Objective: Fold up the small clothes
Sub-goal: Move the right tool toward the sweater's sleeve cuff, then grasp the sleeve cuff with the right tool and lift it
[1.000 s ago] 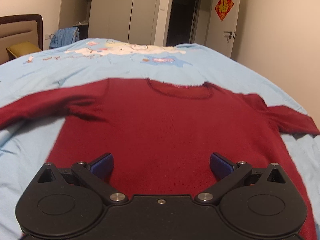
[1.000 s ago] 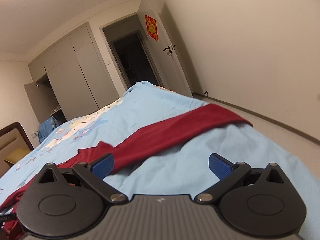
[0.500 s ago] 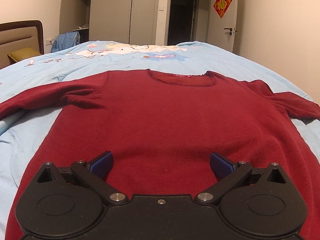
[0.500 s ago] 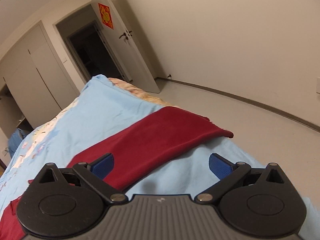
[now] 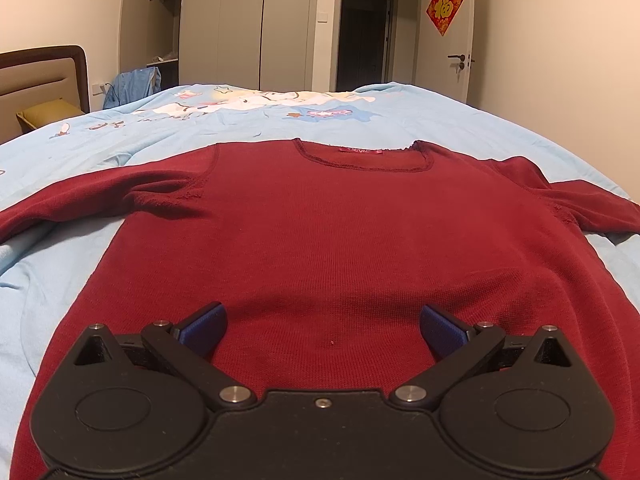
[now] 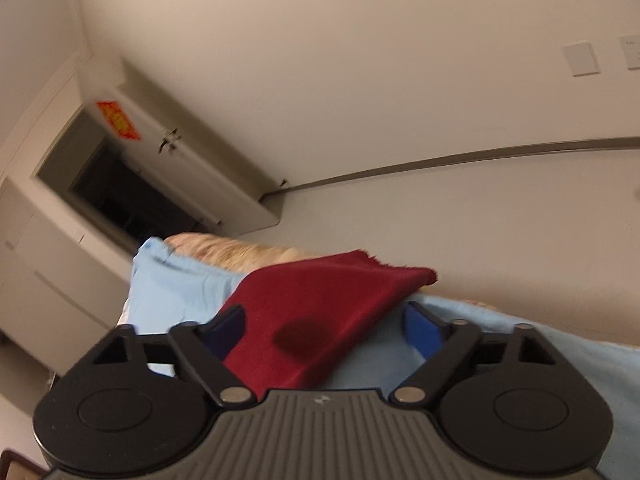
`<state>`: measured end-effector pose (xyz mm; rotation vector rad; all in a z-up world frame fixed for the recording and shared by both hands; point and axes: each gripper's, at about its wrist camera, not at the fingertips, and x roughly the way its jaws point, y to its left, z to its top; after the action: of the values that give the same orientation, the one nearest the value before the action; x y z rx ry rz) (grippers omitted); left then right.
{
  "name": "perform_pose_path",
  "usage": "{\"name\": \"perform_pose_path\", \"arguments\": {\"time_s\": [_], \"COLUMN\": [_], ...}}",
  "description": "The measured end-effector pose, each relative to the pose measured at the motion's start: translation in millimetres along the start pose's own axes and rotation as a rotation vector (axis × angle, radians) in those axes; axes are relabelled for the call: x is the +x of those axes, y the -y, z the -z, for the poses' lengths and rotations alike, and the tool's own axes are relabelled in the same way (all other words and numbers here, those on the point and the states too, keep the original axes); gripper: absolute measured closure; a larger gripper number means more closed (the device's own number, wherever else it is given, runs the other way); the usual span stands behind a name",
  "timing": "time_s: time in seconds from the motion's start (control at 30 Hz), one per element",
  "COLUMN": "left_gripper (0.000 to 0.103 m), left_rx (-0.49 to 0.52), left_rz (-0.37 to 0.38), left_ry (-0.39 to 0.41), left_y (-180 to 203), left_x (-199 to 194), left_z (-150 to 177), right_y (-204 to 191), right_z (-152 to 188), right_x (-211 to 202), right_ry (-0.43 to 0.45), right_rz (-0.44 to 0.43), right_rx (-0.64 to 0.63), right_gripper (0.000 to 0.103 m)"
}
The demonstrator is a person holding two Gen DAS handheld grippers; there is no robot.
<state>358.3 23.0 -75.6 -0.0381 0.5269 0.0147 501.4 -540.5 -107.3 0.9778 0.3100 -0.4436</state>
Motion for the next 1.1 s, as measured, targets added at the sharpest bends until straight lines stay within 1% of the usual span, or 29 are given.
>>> {"name": "perform_pose_path", "arguments": {"time_s": [0.03,0.07,0.1,0.17,0.27,0.33,0.47,0.63,0.73,0.8,0.87,0.93,1.0,1.03,1.1], "left_gripper": [0.000,0.000,0.000,0.000,0.000,0.000,0.000,0.001,0.001,0.001,0.001,0.001,0.001,0.001,0.001], "left_rx": [0.000,0.000,0.000,0.000,0.000,0.000,0.000,-0.021,-0.078,-0.112,-0.116,-0.107,-0.103,-0.108,-0.132], "left_rz": [0.000,0.000,0.000,0.000,0.000,0.000,0.000,0.015,0.030,0.037,0.036,0.010,-0.010,-0.016,-0.023], "left_ry": [0.000,0.000,0.000,0.000,0.000,0.001,0.000,-0.019,-0.009,0.015,0.049,0.085,0.117,0.128,0.138], "left_y": [0.1,0.1,0.1,0.1,0.1,0.2,0.3,-3.1,-12.2,-19.0,-25.7,-31.8,-39.6,-44.1,-55.7], "left_x": [-0.1,0.0,0.0,0.0,0.2,0.2,0.4,-0.9,-7.7,-18.3,-30.0,-43.0,-55.0,-59.8,-69.3], "left_z": [0.0,0.0,0.1,0.1,0.2,0.2,0.3,-7.5,-18.8,-26.6,-34.6,-41.1,-45.6,-46.8,-48.3], "right_y": [0.8,0.1,0.0,-1.7,-10.6,-24.2,-66.6,-139.0,-187.8,-222.3,-253.1,-282.3,-305.9,-317.6,-337.5], "right_z": [-0.5,-1.9,-2.0,-2.2,-1.5,-0.9,0.9,15.8,35.7,57.3,83.3,114.8,148.2,168.4,205.5], "right_x": [3.0,6.4,8.7,12.5,11.7,5.1,-20.1,-50.8,-68.9,-81.8,-94.5,-108.0,-116.6,-121.8,-128.6], "right_ry": [0.005,0.008,0.008,0.008,0.022,0.049,0.118,0.197,0.239,0.275,0.318,0.353,0.387,0.397,0.379], "right_rz": [0.019,0.036,0.050,0.073,0.085,0.094,0.098,0.052,0.010,-0.028,-0.073,-0.129,-0.162,-0.189,-0.243], "right_rx": [0.007,0.008,0.005,-0.011,-0.057,-0.125,-0.325,-0.601,-0.758,-0.888,-1.023,-1.152,-1.265,-1.315,-1.376], "right_gripper": [0.030,0.040,0.046,0.073,0.091,0.093,0.094,0.094,0.094,0.094,0.094,0.094,0.094,0.094,0.094]}}
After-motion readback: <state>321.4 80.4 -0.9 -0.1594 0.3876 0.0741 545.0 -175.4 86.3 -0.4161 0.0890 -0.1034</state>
